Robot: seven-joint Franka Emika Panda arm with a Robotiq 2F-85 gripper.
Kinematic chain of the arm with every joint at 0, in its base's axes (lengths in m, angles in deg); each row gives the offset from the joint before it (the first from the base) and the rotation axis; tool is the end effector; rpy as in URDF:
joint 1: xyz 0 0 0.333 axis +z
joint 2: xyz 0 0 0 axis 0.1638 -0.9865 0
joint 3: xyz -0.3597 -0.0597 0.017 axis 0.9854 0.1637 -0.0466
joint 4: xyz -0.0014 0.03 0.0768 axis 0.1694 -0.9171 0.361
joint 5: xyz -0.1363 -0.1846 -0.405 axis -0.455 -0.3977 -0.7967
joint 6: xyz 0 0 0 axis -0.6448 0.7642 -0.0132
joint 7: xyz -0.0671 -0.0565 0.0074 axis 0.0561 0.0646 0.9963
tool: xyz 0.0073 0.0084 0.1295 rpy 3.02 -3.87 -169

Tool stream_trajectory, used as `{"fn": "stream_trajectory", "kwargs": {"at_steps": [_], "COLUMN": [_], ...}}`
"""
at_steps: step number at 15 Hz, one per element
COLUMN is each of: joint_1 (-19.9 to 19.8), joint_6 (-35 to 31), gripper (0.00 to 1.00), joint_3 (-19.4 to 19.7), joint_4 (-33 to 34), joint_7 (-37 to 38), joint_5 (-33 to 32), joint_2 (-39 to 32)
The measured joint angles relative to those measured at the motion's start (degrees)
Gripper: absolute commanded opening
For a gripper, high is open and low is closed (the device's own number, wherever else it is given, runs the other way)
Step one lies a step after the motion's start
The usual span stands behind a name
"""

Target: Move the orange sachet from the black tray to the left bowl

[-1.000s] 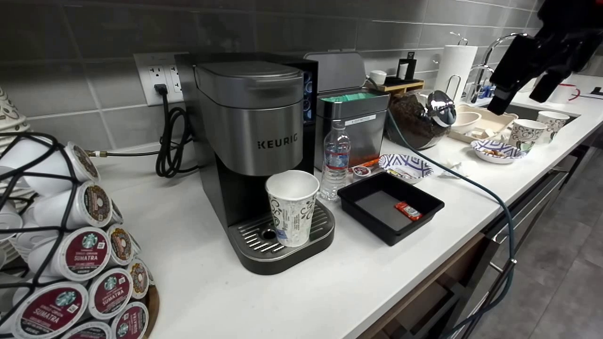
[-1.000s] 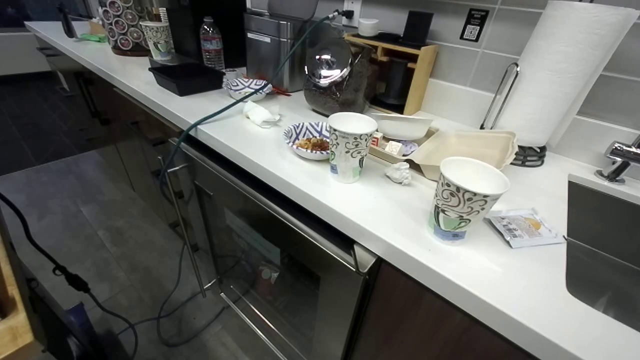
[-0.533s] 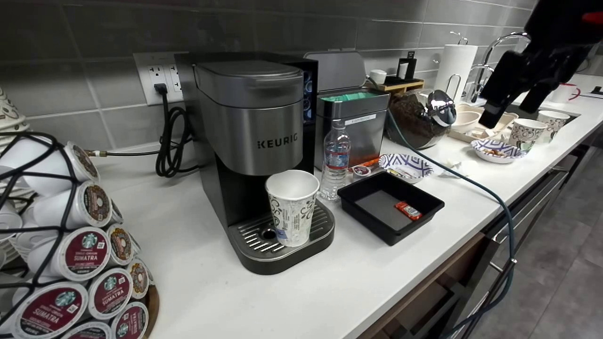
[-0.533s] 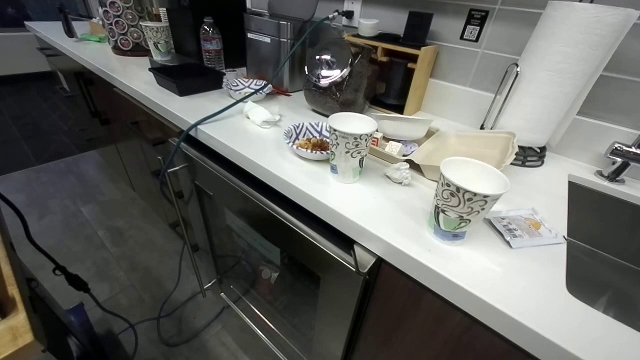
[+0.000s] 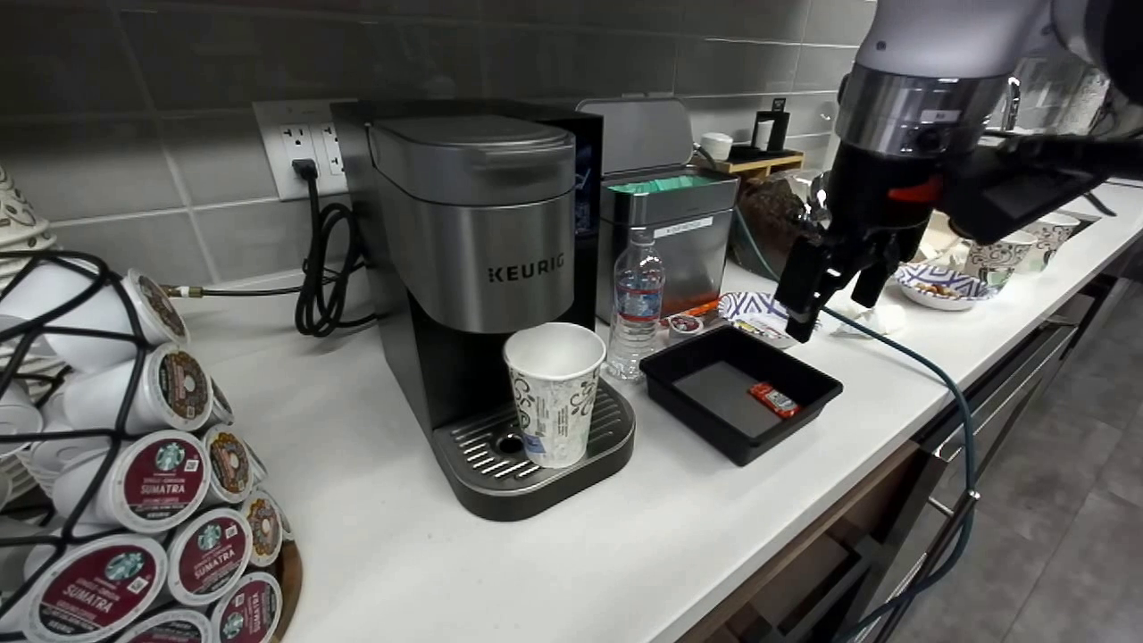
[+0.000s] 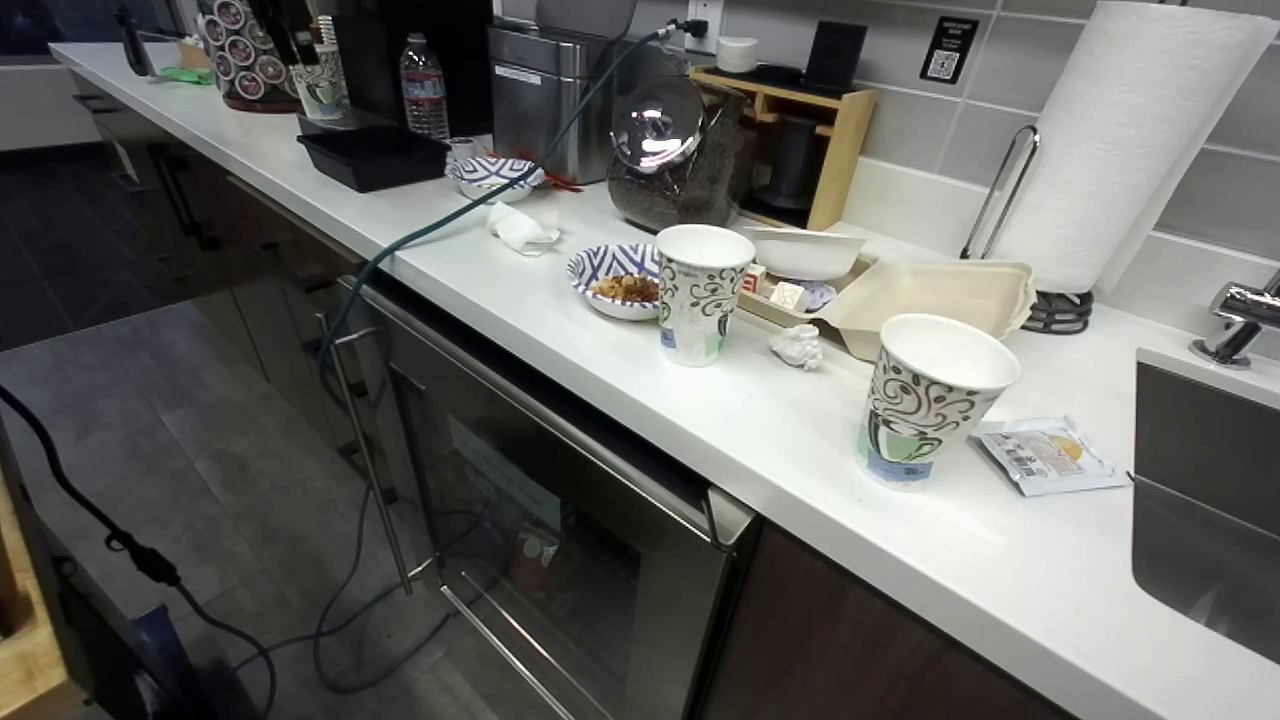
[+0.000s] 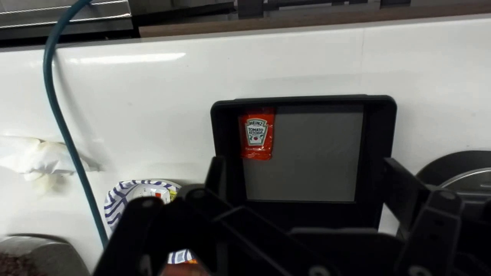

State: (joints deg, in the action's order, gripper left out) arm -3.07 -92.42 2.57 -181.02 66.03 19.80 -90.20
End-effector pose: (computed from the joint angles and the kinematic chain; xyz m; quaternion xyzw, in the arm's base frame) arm 0.5746 0.2495 0.3952 0.9937 -0.0297 0.0738 0.0787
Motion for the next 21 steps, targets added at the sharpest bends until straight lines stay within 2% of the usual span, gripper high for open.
{"fn": "stream_trajectory", "kwargs": {"at_steps": [7,9,10,11,12,14,15,17,18,19,21], "joint_1": [2.83,3.1,3.18,3.21,3.21,3.23,3.25,3.28,3.29,3.3,3.3], "joint_6": [0.02,-0.01,-0.01,-0.01,0.0,0.04,0.06,0.09,0.09,0.09,0.1], "gripper": [1.0,0.94,0.84,0.83,0.75,0.7,0.63,0.66,0.59,0.61,0.55], "joint_3": [3.96,5.47,6.3,7.1,7.85,9.13,9.65,10.54,11.01,11.48,12.44], "joint_4": [3.7,5.89,7.2,8.55,9.88,12.17,13.12,14.49,14.93,15.29,15.53], "joint_7": [-1.78,-3.4,-4.22,-5.1,-6.08,-7.79,-8.55,-9.55,-10.08,-10.51,-11.63], "joint_5": [1.17,2.8,3.72,4.89,6.1,8.18,8.93,10.0,10.31,10.47,10.48], "joint_2": [-5.42,-8.9,-10.8,-12.71,-14.51,-17.69,-19.03,-21.09,-21.84,-22.39,-22.87]}}
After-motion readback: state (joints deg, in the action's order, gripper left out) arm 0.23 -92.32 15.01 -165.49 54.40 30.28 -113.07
